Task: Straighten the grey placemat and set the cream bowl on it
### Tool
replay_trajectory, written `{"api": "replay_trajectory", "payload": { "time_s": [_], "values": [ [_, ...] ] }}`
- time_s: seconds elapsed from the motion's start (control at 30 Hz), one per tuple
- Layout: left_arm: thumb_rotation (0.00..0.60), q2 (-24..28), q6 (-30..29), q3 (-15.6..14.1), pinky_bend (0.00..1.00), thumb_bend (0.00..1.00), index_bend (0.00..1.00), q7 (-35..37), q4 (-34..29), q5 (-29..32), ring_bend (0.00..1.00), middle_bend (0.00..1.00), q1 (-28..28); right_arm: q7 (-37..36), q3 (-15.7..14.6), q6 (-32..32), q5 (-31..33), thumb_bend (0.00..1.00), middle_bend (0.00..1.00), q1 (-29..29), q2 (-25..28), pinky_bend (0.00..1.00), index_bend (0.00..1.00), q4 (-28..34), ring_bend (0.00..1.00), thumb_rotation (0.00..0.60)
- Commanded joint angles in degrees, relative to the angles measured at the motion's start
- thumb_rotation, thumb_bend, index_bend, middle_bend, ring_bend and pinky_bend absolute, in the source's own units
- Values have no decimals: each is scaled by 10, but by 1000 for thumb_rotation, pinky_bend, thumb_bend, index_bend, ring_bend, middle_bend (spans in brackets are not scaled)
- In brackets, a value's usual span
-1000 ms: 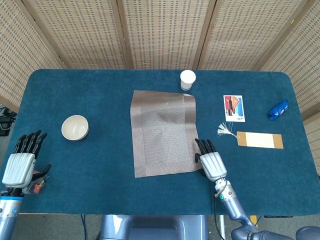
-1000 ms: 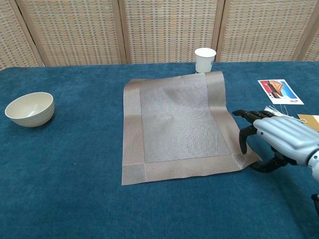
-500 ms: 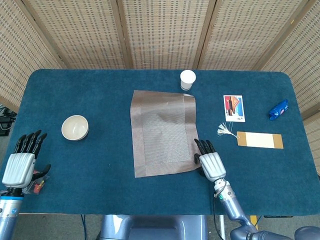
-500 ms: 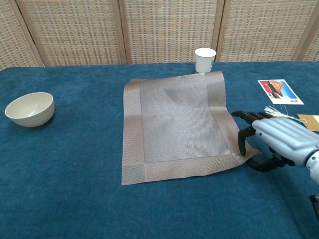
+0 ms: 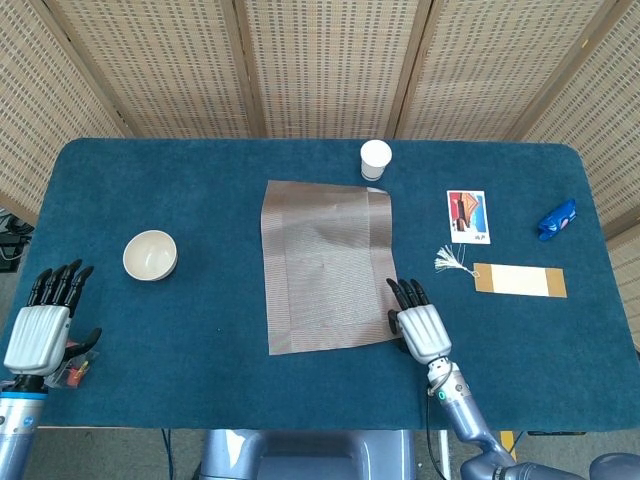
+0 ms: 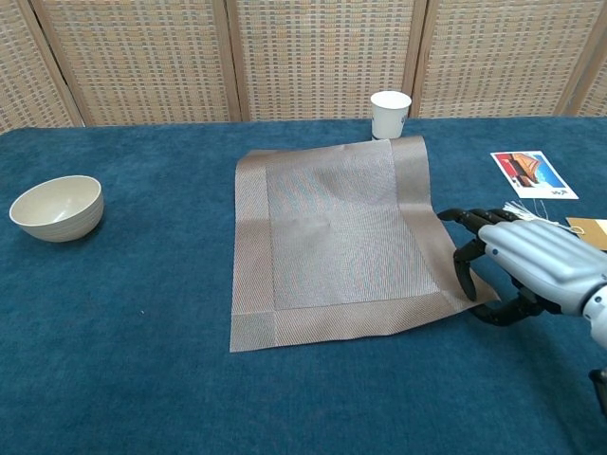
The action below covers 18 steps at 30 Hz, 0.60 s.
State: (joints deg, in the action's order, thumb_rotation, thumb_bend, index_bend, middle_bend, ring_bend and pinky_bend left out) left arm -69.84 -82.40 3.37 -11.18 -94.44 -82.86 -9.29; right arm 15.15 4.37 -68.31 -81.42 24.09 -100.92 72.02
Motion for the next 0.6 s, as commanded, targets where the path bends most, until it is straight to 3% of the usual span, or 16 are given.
{"api": "replay_trajectory", "payload": {
  "time_s": [0.03, 0.6],
  "values": [
    [600, 0, 0, 0, 0, 258, 49, -1, 0, 0, 0, 0, 0, 0, 0, 1, 0, 525, 108, 0, 0, 0, 678, 0, 0, 600],
    [600, 0, 0, 0, 0, 258, 49, 0, 0, -1, 0, 0, 0, 9, 1, -10, -2, 567, 106, -4, 4, 0, 686, 15, 0, 600]
  ]
}}
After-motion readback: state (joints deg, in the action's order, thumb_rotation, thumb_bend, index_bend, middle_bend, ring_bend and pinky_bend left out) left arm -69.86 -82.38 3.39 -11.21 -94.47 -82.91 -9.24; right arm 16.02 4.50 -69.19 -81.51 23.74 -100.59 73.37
